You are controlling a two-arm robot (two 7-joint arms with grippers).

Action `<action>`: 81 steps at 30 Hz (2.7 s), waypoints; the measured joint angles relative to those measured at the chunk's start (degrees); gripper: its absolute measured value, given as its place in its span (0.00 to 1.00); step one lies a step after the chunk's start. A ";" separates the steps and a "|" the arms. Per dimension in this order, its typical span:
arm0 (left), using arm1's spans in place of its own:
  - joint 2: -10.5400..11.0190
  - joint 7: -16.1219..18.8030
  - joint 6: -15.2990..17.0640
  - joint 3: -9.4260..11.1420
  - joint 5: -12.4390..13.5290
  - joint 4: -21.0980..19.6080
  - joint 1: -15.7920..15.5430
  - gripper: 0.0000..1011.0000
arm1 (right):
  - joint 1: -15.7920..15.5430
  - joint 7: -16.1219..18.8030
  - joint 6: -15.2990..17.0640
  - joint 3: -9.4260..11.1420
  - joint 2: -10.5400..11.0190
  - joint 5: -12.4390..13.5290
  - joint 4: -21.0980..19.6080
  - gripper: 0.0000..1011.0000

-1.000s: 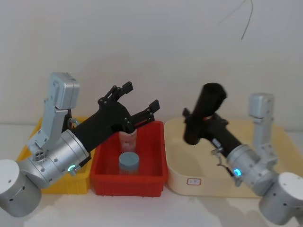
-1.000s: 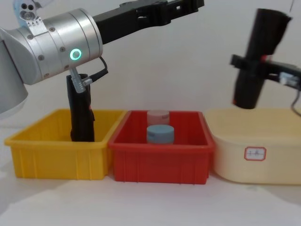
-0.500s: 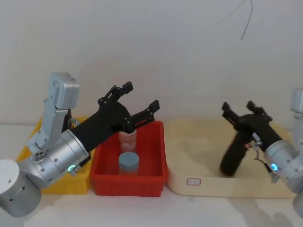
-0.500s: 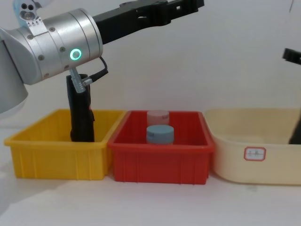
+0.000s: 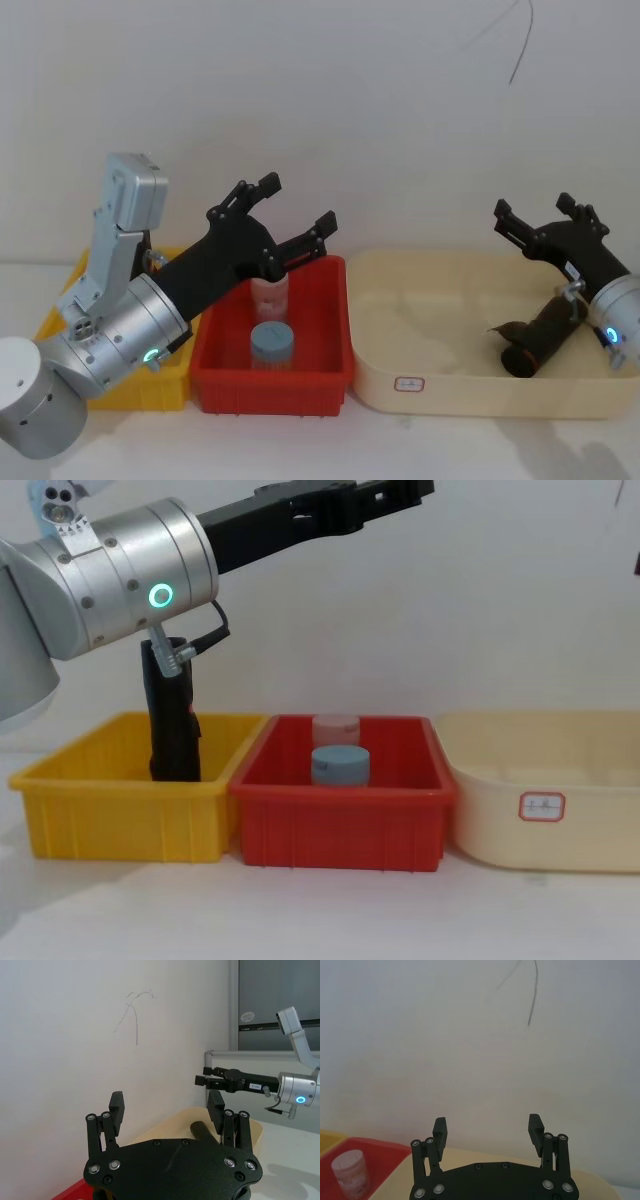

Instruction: Pick up the garbage bag with the one hand and transfer it to the other hand.

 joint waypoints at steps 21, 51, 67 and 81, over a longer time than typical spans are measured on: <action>2.65 5.20 -2.17 -4.56 0.36 -2.01 3.15 0.99 | 2.17 5.78 4.70 -6.70 -1.87 -0.79 -1.86 0.99; 6.30 10.31 -3.04 -11.43 0.84 -4.22 7.46 0.99 | 6.84 13.51 8.56 -18.85 -4.58 -2.23 4.42 0.99; 6.56 10.65 -3.10 -11.90 0.85 -4.37 7.77 0.99 | 10.00 16.09 10.81 -23.18 -4.94 -5.13 8.67 0.99; 6.63 10.75 -3.11 -12.02 0.84 -4.42 7.84 0.99 | 11.99 17.42 9.52 -24.04 -7.04 -5.19 13.95 0.99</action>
